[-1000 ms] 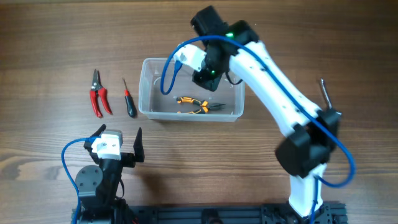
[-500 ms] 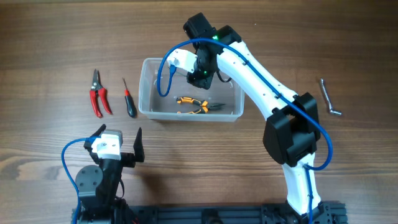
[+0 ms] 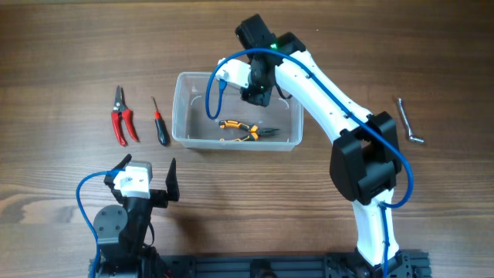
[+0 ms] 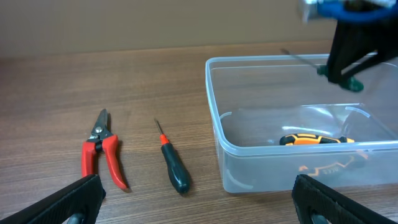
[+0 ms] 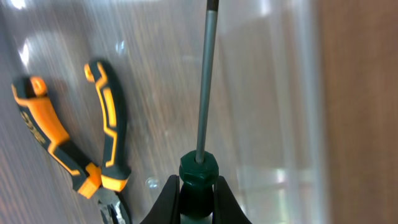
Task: Pack container
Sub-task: 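Lift the green screwdriver into the container and open the right gripper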
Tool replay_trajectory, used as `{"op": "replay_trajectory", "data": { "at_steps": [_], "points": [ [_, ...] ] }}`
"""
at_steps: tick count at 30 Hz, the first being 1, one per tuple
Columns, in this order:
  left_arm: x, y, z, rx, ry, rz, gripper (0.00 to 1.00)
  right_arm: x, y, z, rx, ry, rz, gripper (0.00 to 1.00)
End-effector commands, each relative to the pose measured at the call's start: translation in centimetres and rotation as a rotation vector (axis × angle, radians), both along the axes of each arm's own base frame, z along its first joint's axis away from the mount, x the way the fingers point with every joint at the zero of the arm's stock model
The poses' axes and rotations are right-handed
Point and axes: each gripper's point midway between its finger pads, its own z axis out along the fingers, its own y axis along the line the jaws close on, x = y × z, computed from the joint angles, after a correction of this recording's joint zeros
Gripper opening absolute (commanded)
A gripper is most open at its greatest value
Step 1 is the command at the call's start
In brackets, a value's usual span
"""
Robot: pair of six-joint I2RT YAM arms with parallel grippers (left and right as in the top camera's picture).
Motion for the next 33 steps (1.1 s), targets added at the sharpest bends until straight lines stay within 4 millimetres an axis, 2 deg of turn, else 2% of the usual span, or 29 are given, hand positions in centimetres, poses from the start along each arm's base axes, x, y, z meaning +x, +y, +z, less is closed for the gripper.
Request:
{"op": "replay_trajectory", "data": {
  "at_steps": [1,7,8,9,10,11,13,17,19,21,24,26,27,29,30,31,33],
  "points": [
    [0.0,-0.3,-0.1,0.012,-0.006,-0.021,1.00,-1.3,-0.9,-3.8,-0.046,0.054,0.012,0.04],
    [0.0,-0.3,-0.1,0.012,-0.006,-0.021,1.00,-2.4,-1.4,-6.1,-0.049,0.092,-0.009,0.06],
    [0.0,-0.3,-0.1,0.012,-0.006,-0.021,1.00,-2.7,-1.4,-6.4,-0.045,0.104,-0.019,0.15],
    [0.0,-0.3,-0.1,0.012,-0.006,-0.021,1.00,-2.7,-1.4,-6.7,-0.042,0.107,-0.044,0.35],
    [0.0,-0.3,-0.1,0.012,-0.006,-0.021,1.00,-2.6,-1.4,-6.9,-0.037,0.107,-0.063,0.65],
    [0.0,-0.3,-0.1,0.012,-0.006,-0.021,1.00,-2.5,-1.3,-6.9,-0.032,0.107,-0.087,0.70],
    [0.0,-0.3,-0.1,0.012,-0.006,-0.021,1.00,-2.3,-1.2,-6.8,-0.018,0.109,-0.141,0.72],
    [0.0,-0.3,-0.1,0.012,-0.006,-0.021,1.00,-2.1,-1.1,-6.0,-0.007,0.125,-0.219,0.70],
    [0.0,-0.3,-0.1,0.012,-0.006,-0.021,1.00,-1.9,-0.9,-3.9,0.006,0.124,-0.259,0.68],
    [0.0,-0.3,-0.1,0.012,-0.006,-0.021,1.00,-1.5,-0.6,-0.5,0.039,0.099,-0.286,0.66],
    [0.0,-0.3,-0.1,0.012,-0.006,-0.021,1.00,-0.6,0.0,8.1,0.160,0.014,-0.371,0.63],
    [0.0,-0.3,-0.1,0.012,-0.006,-0.021,1.00,-0.2,-0.5,13.3,0.234,-0.050,-0.445,0.60],
    [0.0,-0.3,-0.1,0.011,-0.006,-0.021,1.00,0.4,-2.3,16.7,0.265,-0.117,-0.555,0.57],
    [0.0,-0.3,-0.1,0.012,-0.006,-0.021,1.00,0.9,-5.8,19.9,0.275,-0.198,-0.687,0.57],
    [0.0,-0.3,-0.1,0.012,-0.005,-0.021,1.00,1.0,-8.5,21.1,0.262,-0.228,-0.757,0.58],
    [0.0,-0.3,-0.1,0.012,-0.006,-0.021,1.00,1.0,-11.0,21.6,0.244,-0.235,-0.810,0.58],
    [0.0,-0.3,-0.1,0.012,-0.006,-0.021,1.00,0.7,-15.7,21.1,0.187,-0.204,-0.904,0.64]
  ]
}}
